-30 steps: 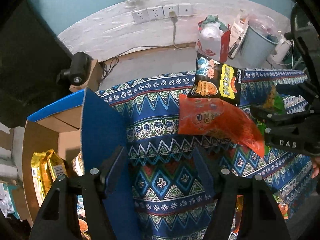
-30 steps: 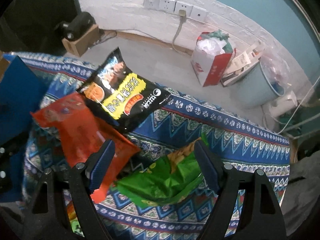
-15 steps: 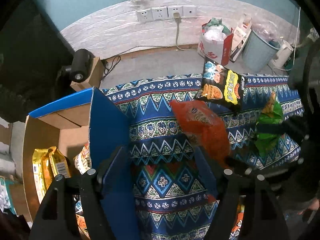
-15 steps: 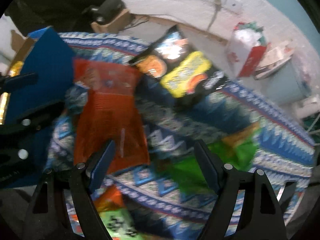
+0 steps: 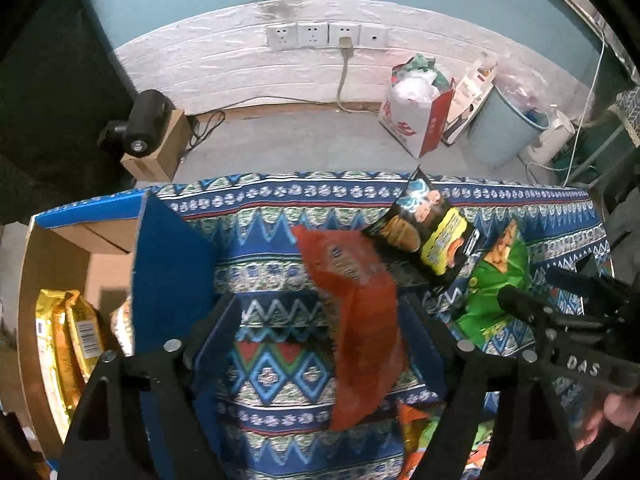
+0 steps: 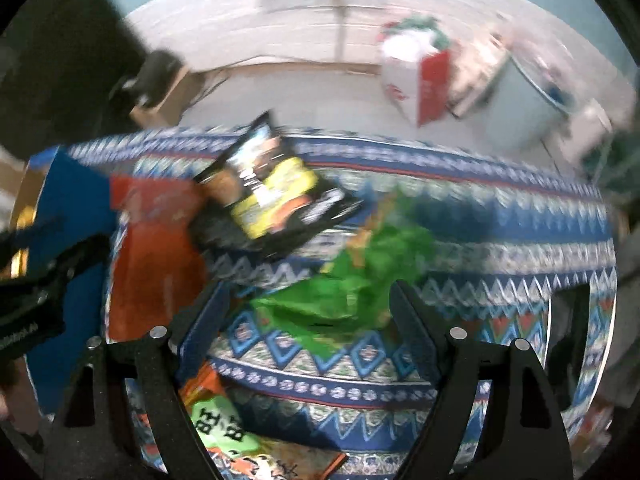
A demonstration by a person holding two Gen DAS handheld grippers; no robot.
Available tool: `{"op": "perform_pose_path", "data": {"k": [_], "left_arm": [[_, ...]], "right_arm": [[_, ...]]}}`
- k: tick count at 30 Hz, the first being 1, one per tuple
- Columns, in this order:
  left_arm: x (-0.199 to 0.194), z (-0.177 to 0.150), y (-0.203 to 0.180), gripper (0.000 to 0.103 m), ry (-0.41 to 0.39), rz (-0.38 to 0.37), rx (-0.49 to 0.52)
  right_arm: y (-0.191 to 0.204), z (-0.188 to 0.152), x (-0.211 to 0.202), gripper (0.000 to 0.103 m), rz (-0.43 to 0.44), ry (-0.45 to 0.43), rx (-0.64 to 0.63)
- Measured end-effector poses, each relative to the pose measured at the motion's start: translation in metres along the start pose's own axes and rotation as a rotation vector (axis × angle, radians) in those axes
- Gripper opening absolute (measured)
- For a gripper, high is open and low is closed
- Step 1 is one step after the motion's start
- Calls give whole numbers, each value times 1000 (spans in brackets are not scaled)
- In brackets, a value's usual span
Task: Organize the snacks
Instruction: 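Grasp red-orange chip bag with left tool while right tool grasps green snack bag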
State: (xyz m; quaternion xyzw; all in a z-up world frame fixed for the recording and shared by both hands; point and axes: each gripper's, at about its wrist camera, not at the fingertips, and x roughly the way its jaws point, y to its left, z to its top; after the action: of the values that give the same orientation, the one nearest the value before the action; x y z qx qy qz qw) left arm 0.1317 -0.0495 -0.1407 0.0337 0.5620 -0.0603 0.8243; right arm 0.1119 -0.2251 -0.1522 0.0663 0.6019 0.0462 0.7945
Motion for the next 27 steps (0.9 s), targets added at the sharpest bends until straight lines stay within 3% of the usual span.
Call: {"op": "perform_pose_path", "data": {"k": [11,23,25,26,27], "left_arm": [[41,3,-11,82,91,-28,-46],[81,-3,-17,82,165,-8,-15],[80,-5,-17,69,158,-8,-5],[78,-5,-18,55,150,-20,1],[77,-6,-19,53,154,-44,8]], "right_arm": [[-41,8,42,81,57,60,229],[-36,6,77,79,-8,119,150],[-33,4,75,59,-51,108,93],[-31,3,73,54,-73,103,65],[-30,2,71,52,-85,100,45]]}}
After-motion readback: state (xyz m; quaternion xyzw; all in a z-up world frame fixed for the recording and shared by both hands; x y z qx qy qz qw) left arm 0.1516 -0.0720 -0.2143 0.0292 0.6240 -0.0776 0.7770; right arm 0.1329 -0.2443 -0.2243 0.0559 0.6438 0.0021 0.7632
